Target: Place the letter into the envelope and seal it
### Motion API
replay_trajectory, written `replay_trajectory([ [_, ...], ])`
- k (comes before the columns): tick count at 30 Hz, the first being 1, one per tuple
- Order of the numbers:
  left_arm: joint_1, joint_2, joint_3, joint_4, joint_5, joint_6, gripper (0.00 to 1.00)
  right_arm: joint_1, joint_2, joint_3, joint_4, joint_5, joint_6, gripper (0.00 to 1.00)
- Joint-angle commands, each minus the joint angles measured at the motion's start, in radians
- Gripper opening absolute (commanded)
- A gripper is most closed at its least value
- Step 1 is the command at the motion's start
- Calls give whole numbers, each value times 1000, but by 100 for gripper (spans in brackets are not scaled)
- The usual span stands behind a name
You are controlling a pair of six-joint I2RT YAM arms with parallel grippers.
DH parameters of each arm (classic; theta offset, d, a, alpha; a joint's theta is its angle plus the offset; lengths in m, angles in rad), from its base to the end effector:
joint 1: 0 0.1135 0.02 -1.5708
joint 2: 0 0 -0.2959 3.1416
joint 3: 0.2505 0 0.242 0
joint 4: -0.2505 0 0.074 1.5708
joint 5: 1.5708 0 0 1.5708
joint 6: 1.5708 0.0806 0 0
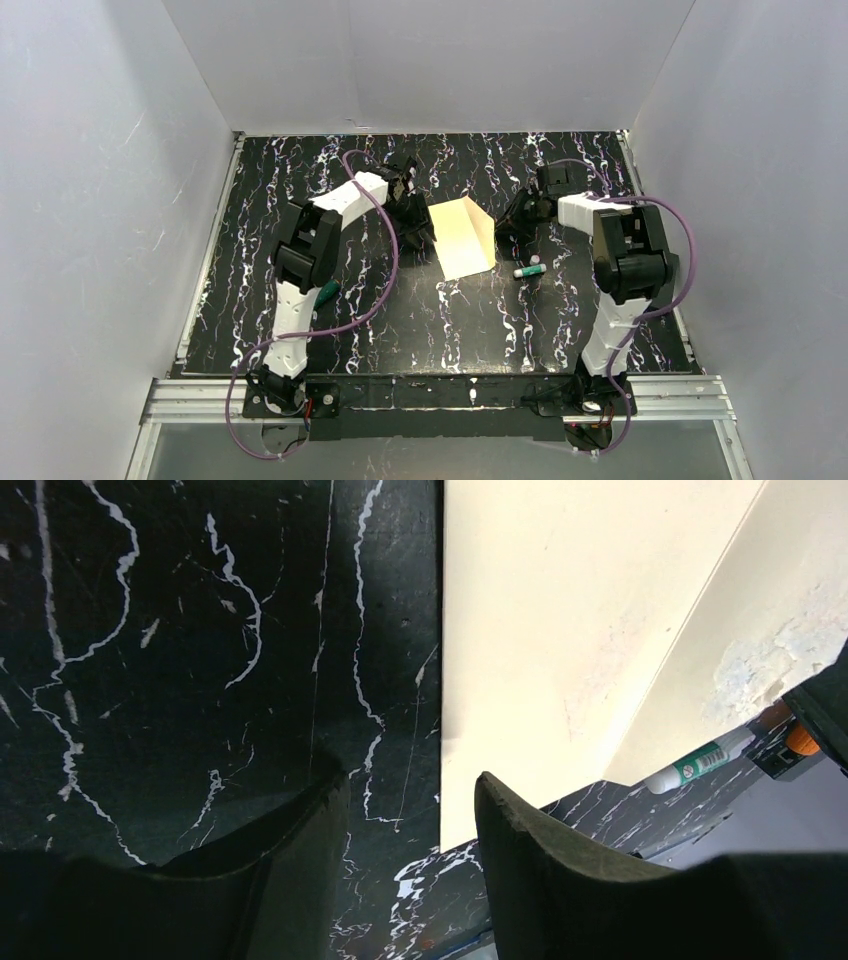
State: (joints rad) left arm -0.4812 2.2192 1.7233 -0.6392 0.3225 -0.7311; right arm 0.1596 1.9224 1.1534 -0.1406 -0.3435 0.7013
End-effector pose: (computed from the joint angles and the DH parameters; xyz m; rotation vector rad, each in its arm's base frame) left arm 0.4287 -0.2527 0.1542 -0.2553 2.8627 -0.7462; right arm 0.4144 0.0942 0.1531 0.5409 2.5203 0.7741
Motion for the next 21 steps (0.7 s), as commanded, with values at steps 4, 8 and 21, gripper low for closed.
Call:
replay_trajectory([
  [4, -12, 85, 76, -105, -115, -9, 47, 28, 76, 86, 75, -130, -2, 29],
  [8, -26, 120, 126, -121, -220, -32, 33, 46, 67, 74, 101, -173, 3, 30],
  [21, -29, 188, 191, -128, -164, -72, 21, 160, 130, 215, -115, -19, -167, 30],
])
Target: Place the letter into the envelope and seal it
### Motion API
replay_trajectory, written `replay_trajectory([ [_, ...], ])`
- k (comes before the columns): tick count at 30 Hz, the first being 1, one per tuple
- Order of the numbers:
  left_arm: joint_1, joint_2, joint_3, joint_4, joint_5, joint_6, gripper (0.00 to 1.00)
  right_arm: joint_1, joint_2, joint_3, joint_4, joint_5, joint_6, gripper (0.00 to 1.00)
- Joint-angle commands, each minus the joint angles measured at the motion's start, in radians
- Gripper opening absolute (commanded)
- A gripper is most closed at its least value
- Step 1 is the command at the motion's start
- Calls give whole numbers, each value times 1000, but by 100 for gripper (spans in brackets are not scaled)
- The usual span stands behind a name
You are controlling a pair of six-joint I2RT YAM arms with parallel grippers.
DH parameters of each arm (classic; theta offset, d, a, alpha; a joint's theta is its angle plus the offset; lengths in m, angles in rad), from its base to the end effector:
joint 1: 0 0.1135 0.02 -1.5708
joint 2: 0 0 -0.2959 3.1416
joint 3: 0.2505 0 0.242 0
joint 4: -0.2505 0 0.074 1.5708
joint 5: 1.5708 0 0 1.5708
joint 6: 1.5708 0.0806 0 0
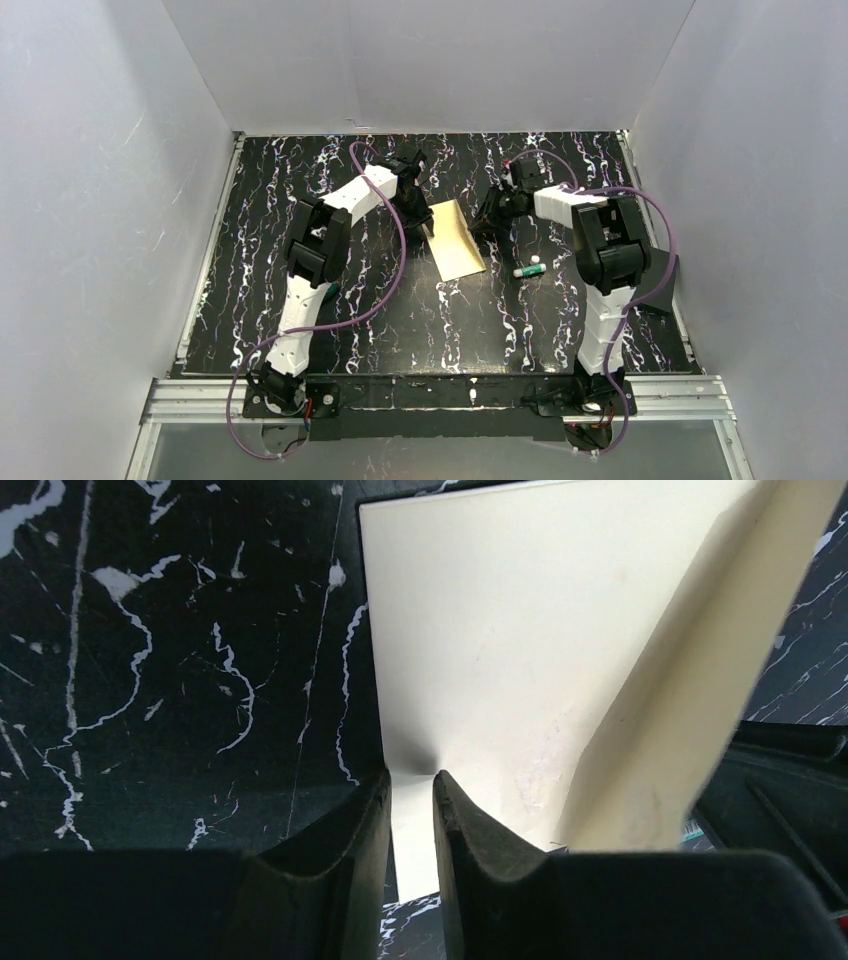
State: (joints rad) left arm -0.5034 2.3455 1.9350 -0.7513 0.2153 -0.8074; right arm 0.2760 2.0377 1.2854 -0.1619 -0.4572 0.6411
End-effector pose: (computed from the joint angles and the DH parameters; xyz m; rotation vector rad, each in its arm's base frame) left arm 0.4530 -0.2691 0.1463 -0.3728 2.8611 -0.6118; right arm 0.4278 0.1581 0.1454 0.2690 2.5901 0.9330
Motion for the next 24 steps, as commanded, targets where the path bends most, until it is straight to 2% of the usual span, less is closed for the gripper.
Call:
replay_trajectory([
  [1, -7, 61, -22, -12, -48, 4, 20, 66, 14, 100, -120, 135, -130, 30],
  [7, -7, 62, -25, -3, -29, -8, 19, 163, 32, 178, -260, 366, -237, 34],
  [16, -7, 57, -26, 2, 8, -7, 20, 338, 58, 222, -356, 687, -383, 31],
  [24, 11, 11, -6, 19, 95, 28, 20, 377, 67, 128, -332, 755, -414, 37],
])
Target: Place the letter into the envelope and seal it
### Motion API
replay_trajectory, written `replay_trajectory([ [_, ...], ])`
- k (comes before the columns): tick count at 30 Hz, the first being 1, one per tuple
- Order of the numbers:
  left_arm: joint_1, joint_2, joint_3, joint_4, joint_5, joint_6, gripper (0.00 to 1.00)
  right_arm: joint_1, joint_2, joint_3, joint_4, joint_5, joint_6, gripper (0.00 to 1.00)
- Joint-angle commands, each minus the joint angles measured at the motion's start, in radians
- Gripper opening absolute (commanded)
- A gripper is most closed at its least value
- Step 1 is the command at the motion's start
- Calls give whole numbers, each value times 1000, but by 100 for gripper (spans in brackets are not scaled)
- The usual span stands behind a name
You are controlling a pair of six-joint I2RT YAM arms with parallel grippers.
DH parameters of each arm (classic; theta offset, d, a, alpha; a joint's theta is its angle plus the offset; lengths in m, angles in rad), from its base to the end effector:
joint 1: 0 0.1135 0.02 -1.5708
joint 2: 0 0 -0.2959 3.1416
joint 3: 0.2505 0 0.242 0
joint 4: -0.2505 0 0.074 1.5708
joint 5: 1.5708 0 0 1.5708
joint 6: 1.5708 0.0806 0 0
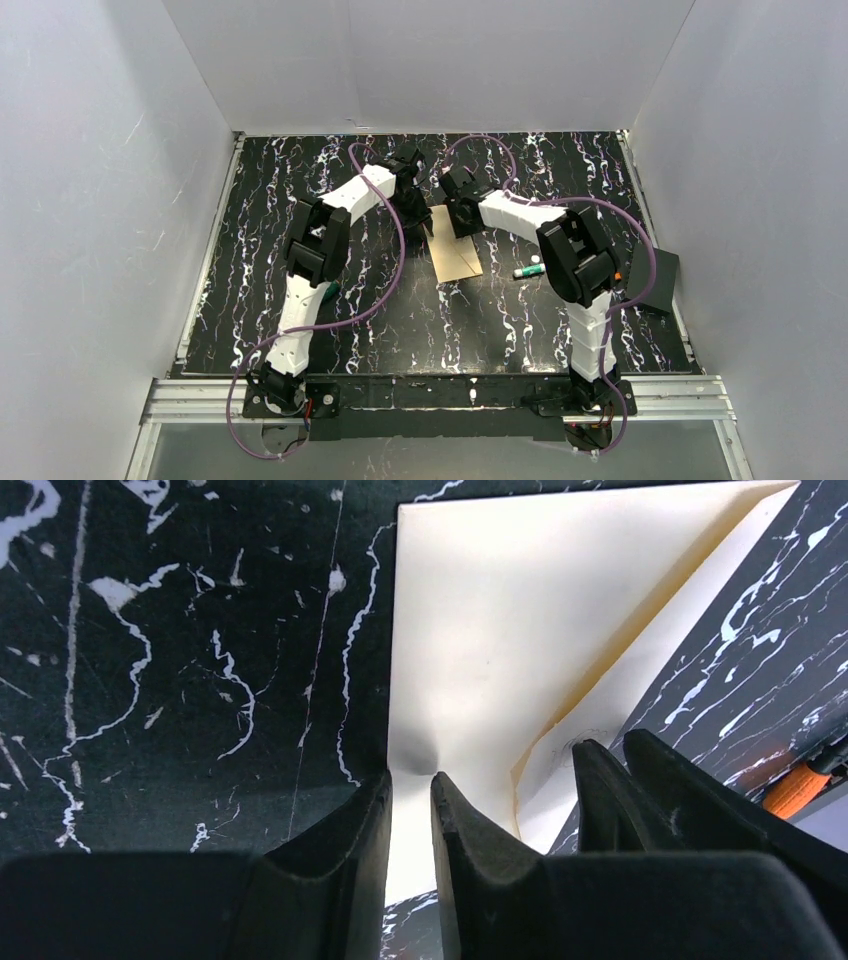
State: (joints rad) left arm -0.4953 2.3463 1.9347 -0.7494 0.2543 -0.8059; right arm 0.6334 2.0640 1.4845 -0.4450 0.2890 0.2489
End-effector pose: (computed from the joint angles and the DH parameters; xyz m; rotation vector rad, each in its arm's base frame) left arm 0.4537 -0.2681 0.1466 -0.3719 2.8726 -0.6590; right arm 0.3906 0.2583 0.1667 -0.3819 2.5018 -0.0303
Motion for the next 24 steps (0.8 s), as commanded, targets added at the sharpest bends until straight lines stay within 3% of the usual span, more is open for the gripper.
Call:
replay_trajectory([
  [1, 7, -4, -4, 28, 82, 34, 21, 20, 39, -88, -40, 11, -23, 39],
  [9, 42, -128, -111, 244, 275, 34, 32, 20, 8, -159, 22, -8, -2, 53],
  [13, 43, -77, -106, 331, 403, -4, 19, 18, -1, -155, 20, -21, 5, 50],
  [16, 41, -72, -130, 435, 449, -63, 3, 9, -2, -158, 21, -54, 12, 35],
  [18, 41, -98, -150, 423, 379, -64, 0, 4, 1, -158, 19, -70, 16, 34],
  [20, 41, -149, -191, 341, 187, -73, 1, 1, 2, -158, 17, -71, 16, 35],
  [22, 43, -202, -246, 278, 1, -118, 7, -4, 4, -156, 16, -71, 17, 37],
  [24, 43, -238, -292, 285, -54, -119, 18, -9, 6, -151, 14, -76, 15, 38],
])
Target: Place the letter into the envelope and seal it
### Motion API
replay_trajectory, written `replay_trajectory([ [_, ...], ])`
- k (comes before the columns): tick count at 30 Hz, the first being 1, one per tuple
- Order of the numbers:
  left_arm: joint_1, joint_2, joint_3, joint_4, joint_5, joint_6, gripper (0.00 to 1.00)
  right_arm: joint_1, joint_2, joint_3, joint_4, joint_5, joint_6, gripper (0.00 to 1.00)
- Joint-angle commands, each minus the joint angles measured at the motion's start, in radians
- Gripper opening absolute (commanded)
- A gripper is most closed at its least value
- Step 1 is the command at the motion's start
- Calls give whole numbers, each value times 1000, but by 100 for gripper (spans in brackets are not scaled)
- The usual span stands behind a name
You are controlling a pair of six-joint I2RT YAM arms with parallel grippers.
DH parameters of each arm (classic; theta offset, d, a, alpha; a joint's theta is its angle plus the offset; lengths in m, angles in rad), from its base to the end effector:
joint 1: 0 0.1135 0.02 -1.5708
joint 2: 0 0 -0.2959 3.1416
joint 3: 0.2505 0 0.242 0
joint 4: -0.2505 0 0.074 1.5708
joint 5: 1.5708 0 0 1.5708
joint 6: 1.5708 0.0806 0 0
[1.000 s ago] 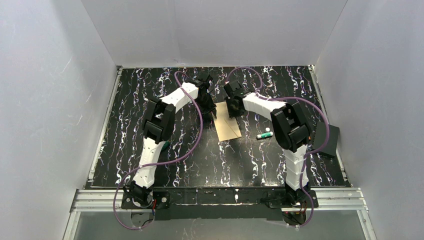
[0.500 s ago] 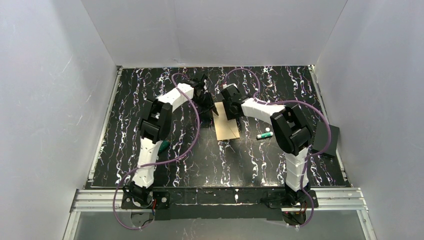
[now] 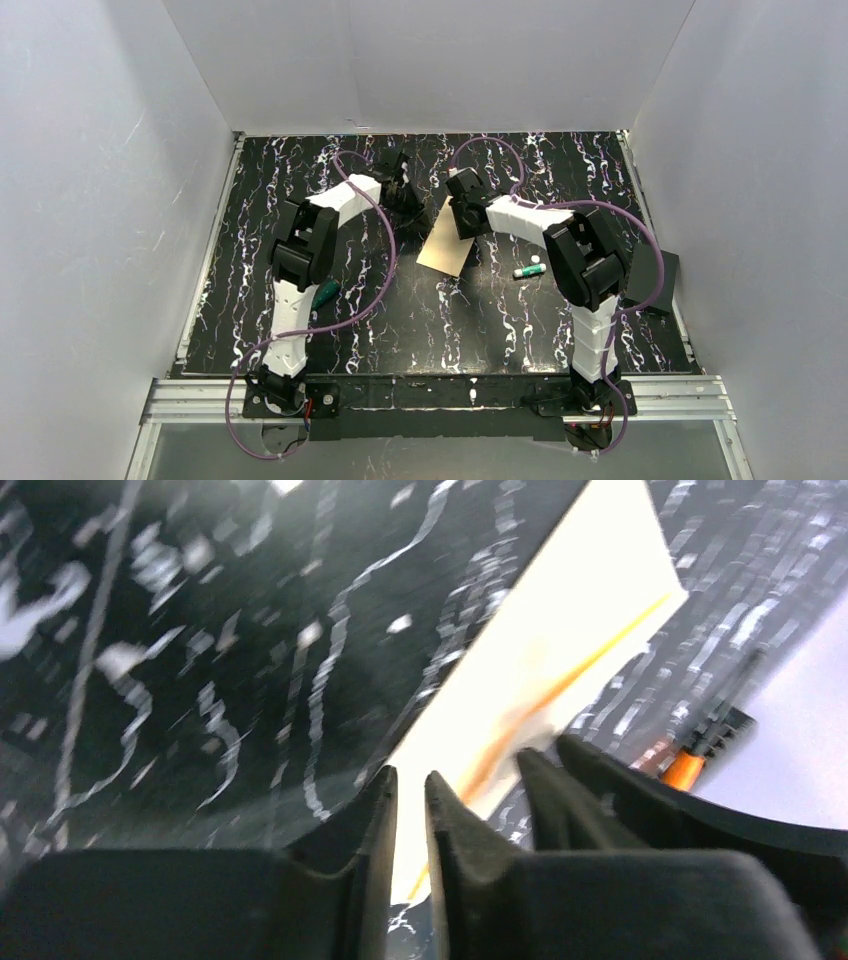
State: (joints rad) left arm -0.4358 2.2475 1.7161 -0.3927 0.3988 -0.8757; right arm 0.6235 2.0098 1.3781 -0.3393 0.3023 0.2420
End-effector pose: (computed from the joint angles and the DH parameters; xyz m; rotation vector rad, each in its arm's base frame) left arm 0.4647 -0.2509 0.1588 -0.4101 2.6717 -0.9830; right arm 0.3839 0.2465 0.1667 -0.3549 2.4530 -0.0213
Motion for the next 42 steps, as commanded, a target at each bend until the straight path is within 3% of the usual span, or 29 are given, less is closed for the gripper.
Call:
replay_trajectory([
  [1, -17, -147, -80, -73, -203, -46, 23, -2, 63, -41, -93, -94, 20, 39],
  [3, -17, -167, -82, -67, -185, -32, 28, -9, 66, -32, -96, -102, 17, 39],
  [7, -25, -308, -196, 139, -76, 11, 28, -18, 77, 8, -139, -119, 20, 38],
  [11, -54, -378, -267, 182, 32, 63, 25, -35, 137, 115, -269, -175, 71, 27],
  [13, -64, -361, -325, 200, 88, 12, 21, -35, 150, 136, -298, -201, 92, 24],
  [18, -122, -302, -449, 443, 186, -156, 13, -42, 158, 167, -340, -236, 148, 21],
  [26, -167, -192, -368, 412, 175, -187, 8, -55, 171, 207, -355, -267, 158, 20],
  [29, -167, -203, -356, 292, 107, -154, 6, -60, 164, 211, -351, -270, 161, 20],
  [32, -163, -210, -381, 252, 81, -150, 4, -67, 165, 216, -354, -267, 160, 20],
  [37, -147, -223, -450, 332, 114, -219, 3, -75, 170, 214, -357, -255, 149, 21],
  [42, -130, -205, -435, 229, 79, -231, 0, -76, 164, 217, -355, -245, 138, 22],
])
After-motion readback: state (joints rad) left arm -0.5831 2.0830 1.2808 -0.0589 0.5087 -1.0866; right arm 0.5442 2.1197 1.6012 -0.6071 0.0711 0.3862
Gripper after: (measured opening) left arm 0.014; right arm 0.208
